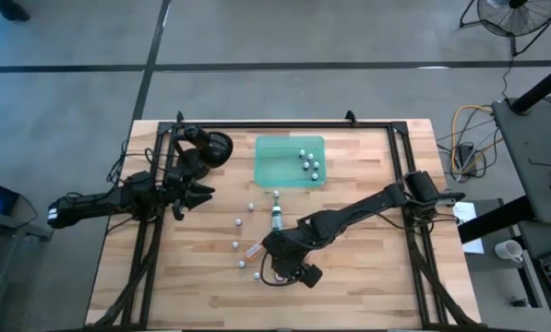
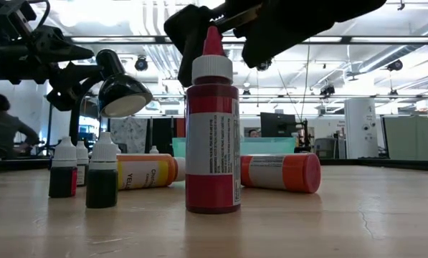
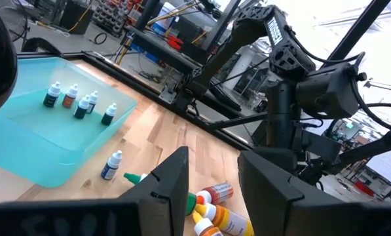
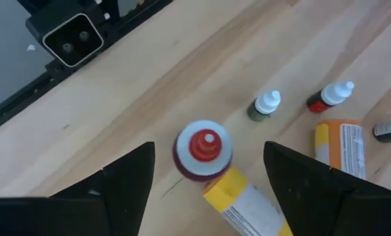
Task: Pick & Place food coloring
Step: Put the big red food coloring bottle into the bin
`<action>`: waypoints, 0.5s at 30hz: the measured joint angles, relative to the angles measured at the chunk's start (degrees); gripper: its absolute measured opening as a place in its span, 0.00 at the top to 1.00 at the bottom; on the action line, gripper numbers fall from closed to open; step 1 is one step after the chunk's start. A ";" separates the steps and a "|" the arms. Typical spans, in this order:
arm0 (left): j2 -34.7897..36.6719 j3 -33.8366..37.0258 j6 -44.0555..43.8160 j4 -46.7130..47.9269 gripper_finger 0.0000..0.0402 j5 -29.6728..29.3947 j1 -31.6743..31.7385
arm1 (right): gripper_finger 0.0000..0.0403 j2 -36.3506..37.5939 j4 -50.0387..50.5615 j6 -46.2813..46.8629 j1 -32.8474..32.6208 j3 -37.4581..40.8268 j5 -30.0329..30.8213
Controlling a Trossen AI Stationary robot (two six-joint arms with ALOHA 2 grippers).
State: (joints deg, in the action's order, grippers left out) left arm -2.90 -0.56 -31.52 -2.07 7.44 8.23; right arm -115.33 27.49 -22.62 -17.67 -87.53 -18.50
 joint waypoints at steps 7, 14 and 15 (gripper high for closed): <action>0.00 0.00 0.02 0.00 0.74 0.00 0.00 | 0.37 -0.35 -0.05 0.12 -0.11 0.02 0.00; 0.00 0.00 0.00 0.00 0.74 0.00 0.00 | 0.38 -0.35 -1.31 0.17 -0.09 0.09 0.02; 0.00 -0.02 0.00 0.00 0.74 0.00 0.00 | 0.38 -0.35 -1.35 0.17 -0.09 0.13 0.02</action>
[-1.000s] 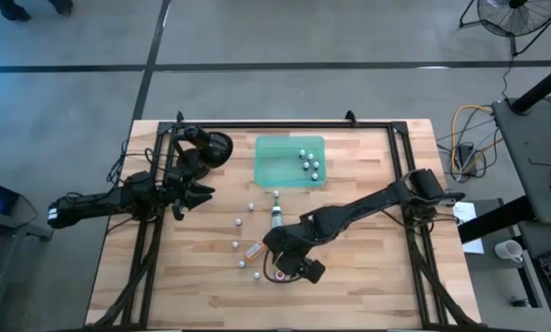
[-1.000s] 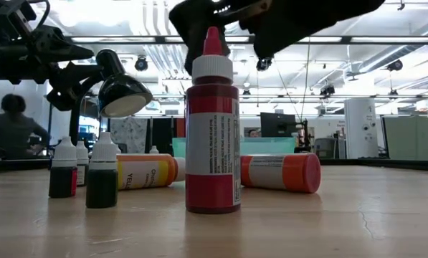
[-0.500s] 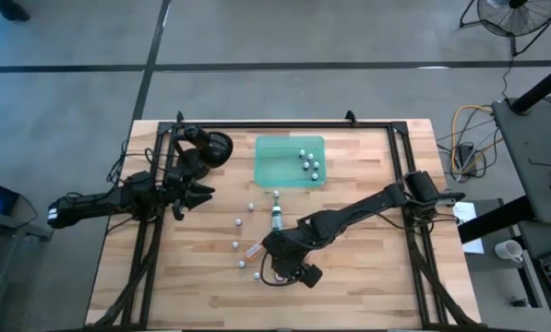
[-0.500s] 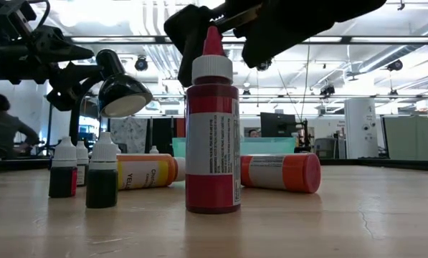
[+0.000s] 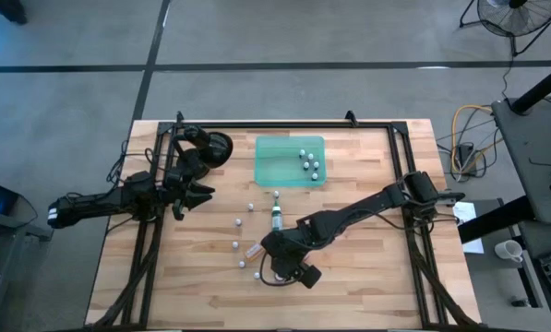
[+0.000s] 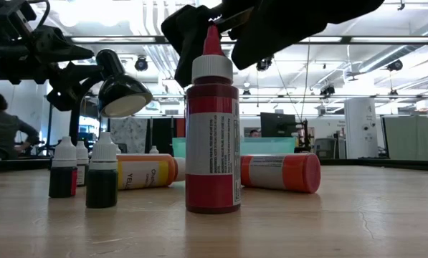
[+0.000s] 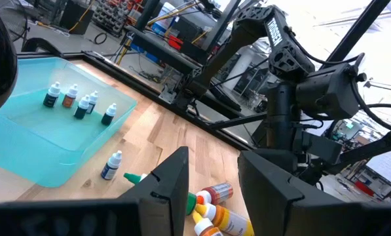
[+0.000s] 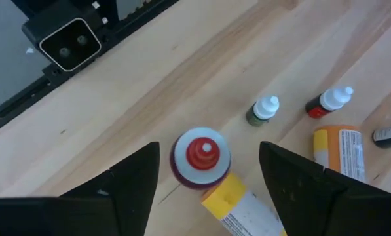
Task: Pick & Place food coloring
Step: Put the big red food coloring bottle into the bin
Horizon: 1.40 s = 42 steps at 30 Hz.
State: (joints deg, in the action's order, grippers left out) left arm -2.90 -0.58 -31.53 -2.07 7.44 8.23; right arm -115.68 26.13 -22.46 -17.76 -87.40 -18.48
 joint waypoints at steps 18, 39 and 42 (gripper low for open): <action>-0.02 0.01 0.01 0.00 0.74 0.00 0.00 | 0.41 -0.65 -1.36 3.02 -0.28 0.20 -0.92; -0.02 0.02 0.01 0.00 0.74 0.00 -0.04 | 0.49 -0.68 -1.40 5.01 -0.50 0.11 -0.05; -0.02 0.02 0.02 0.00 0.74 0.00 -0.04 | 0.53 -0.68 -1.40 4.92 -0.49 0.11 0.50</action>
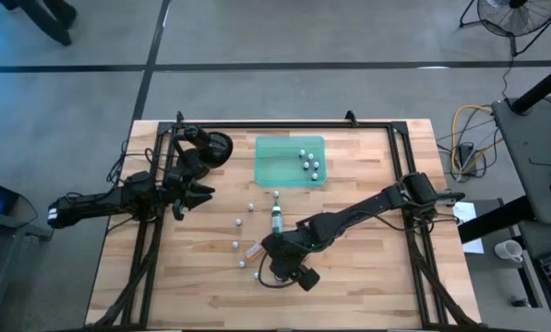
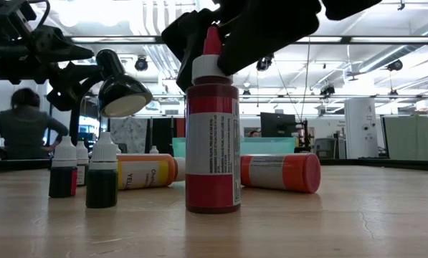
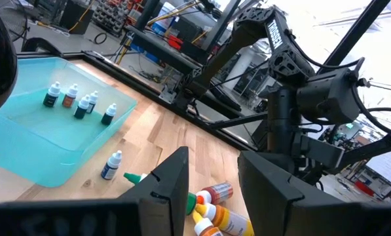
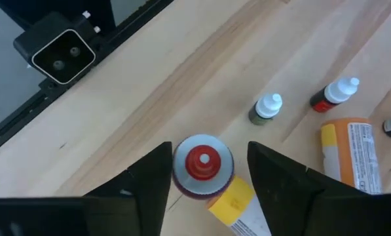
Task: Pick & Place food coloring
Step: Put the big red food coloring bottle into the bin
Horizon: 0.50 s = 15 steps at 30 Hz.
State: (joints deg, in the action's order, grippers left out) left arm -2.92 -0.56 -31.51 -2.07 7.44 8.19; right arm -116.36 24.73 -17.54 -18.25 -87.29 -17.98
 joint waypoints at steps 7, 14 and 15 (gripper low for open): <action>0.00 0.00 0.00 0.00 0.74 -0.02 0.07 | 0.63 0.00 -0.02 0.00 -0.01 0.00 0.00; 0.00 -0.02 0.00 0.00 0.74 0.00 0.06 | 0.70 0.00 0.23 -0.02 -0.01 -0.02 0.14; 0.00 0.00 -0.02 0.00 0.74 0.00 0.04 | 0.70 0.00 0.35 -0.02 -0.01 -0.04 0.23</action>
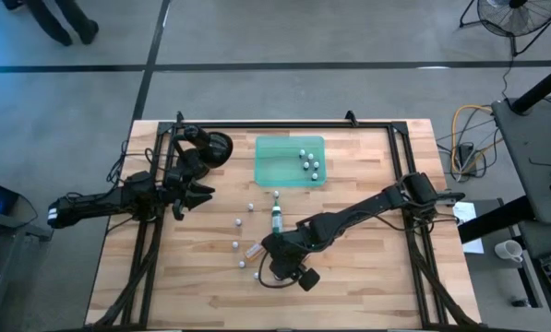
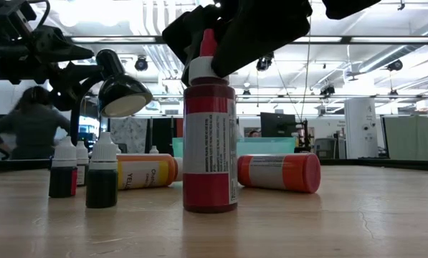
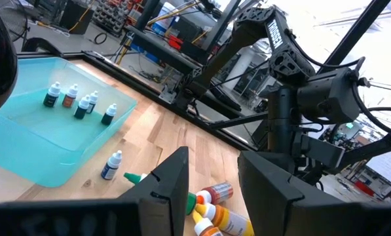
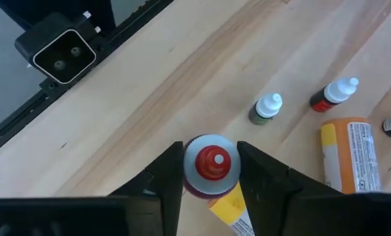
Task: Pick & Place food coloring
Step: Put the big red food coloring bottle into the bin
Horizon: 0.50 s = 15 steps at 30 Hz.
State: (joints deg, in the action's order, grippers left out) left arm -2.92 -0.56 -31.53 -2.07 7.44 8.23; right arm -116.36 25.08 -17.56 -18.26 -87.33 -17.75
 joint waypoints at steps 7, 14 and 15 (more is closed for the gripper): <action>0.00 -0.01 0.01 0.00 0.74 0.00 0.00 | 0.70 0.94 0.35 7.63 1.01 -0.04 3.97; -0.02 -0.01 0.01 0.00 0.74 0.00 0.00 | 0.71 6.27 2.48 16.38 4.86 -0.42 4.01; -0.02 -0.02 0.02 0.00 0.74 0.00 0.00 | 0.71 7.49 2.69 17.64 5.73 -0.42 4.11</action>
State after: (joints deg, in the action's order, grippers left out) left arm -2.94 -0.58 -31.51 -2.07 7.44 8.23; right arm -108.86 27.77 0.08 -12.53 -87.74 -13.64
